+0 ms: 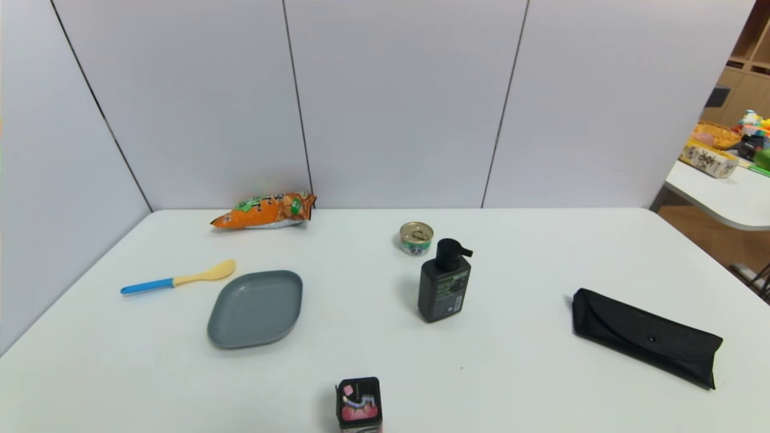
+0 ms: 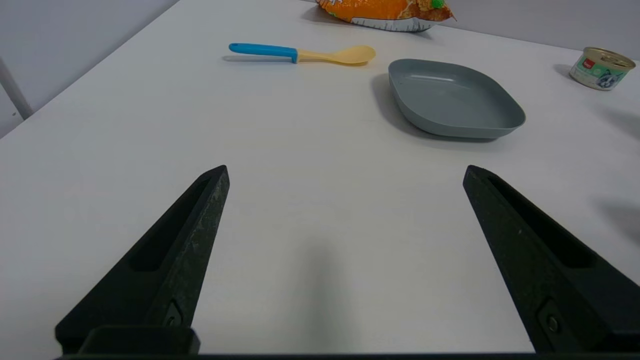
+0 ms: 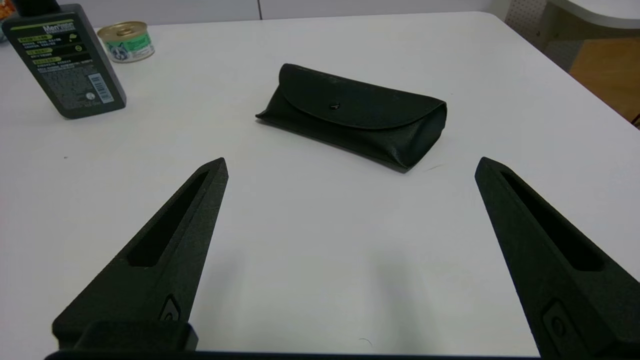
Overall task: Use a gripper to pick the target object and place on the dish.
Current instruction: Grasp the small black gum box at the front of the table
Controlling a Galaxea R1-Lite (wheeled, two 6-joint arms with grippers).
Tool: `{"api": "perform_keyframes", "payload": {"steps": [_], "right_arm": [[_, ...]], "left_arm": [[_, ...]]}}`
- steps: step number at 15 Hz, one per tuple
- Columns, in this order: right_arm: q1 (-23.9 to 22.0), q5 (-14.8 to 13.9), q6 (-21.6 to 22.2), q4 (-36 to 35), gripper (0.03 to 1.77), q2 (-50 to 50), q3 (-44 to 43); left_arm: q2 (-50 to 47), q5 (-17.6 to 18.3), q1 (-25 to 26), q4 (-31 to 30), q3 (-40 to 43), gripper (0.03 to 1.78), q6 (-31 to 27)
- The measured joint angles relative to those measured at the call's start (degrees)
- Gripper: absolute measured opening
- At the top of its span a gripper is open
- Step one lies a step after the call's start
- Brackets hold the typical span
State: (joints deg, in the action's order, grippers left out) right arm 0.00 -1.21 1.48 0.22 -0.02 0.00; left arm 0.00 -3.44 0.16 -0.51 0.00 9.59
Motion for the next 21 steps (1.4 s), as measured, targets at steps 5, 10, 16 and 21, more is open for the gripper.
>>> {"api": "perform_keyframes", "payload": {"steps": [5,10,16,21], "right_arm": [[0.0,-0.02,-0.07,0.05,1.71,0.0,0.0],[0.0,0.0,-0.07,0.05,1.71,0.0,0.0],[0.0,-0.02,-0.07,0.05,1.71,0.0,0.0],[0.0,-0.02,-0.07,0.02,1.71,0.0,0.0]], "left_arm": [[0.0,0.02,0.0,0.0,0.0,1.69,0.0],[0.0,0.05,0.0,0.0,0.0,1.69,0.0],[0.0,0.0,0.0,0.02,0.0,1.69,0.0],[0.0,0.05,0.0,0.0,0.0,1.69,0.07]]}}
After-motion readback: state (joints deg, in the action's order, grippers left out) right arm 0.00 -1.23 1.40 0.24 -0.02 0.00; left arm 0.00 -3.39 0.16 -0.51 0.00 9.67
